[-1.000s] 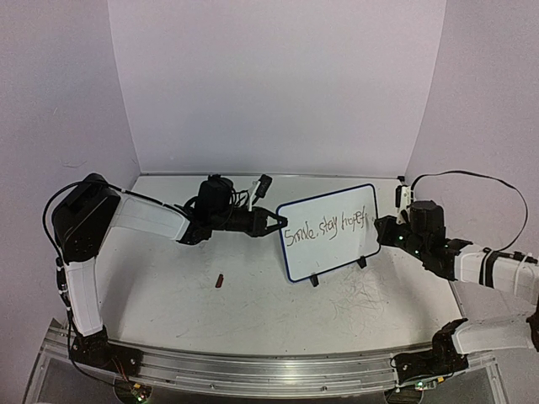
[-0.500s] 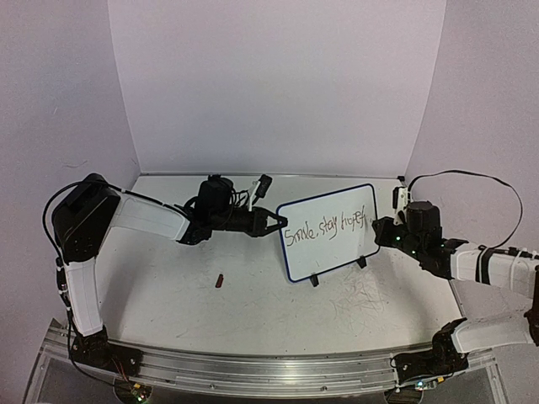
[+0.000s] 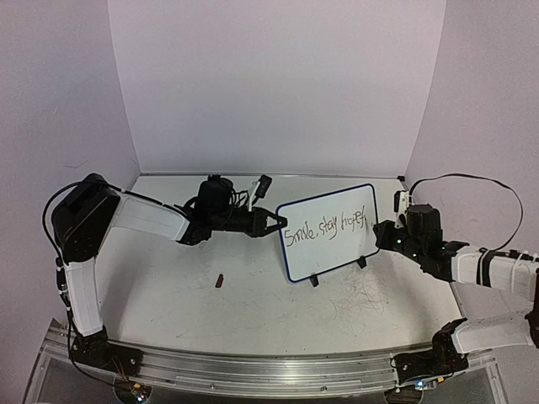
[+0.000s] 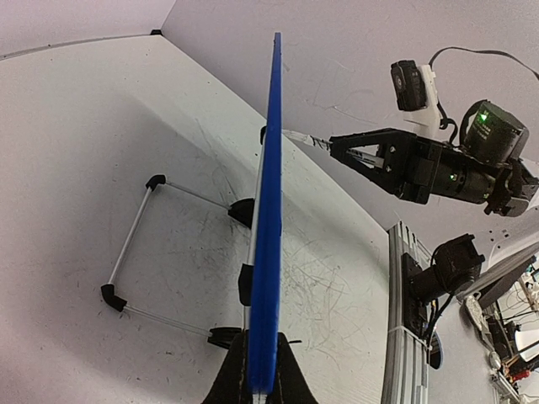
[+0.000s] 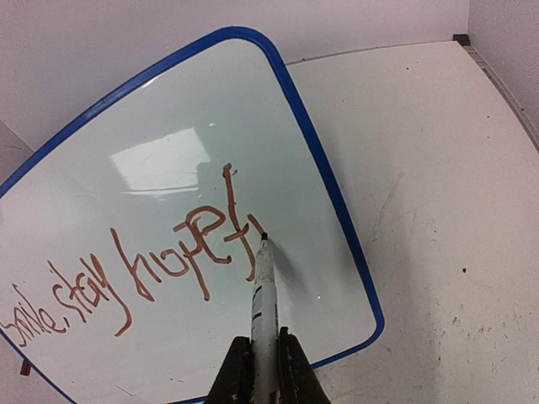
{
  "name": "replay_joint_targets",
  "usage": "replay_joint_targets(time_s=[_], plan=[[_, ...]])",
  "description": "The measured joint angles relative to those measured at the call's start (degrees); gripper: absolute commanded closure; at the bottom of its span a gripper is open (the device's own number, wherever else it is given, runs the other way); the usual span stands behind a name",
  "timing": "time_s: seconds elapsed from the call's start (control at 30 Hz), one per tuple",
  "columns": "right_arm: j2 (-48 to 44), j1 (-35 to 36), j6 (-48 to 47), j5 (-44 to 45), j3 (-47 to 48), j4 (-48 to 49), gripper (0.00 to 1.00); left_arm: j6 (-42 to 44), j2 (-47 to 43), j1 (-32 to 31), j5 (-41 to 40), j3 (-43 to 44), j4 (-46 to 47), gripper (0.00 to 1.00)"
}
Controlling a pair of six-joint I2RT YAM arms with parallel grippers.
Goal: Write a sentence on the whiteboard
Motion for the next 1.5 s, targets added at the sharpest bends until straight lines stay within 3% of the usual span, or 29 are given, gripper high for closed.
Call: replay_joint_targets(time_s=[1.5], plan=[[0.61, 0.0, 1.18, 1.54, 0.55, -0.48, 1.0, 0.02, -0.28, 0.02, -0.04, -0.11, -0.07, 1.0]])
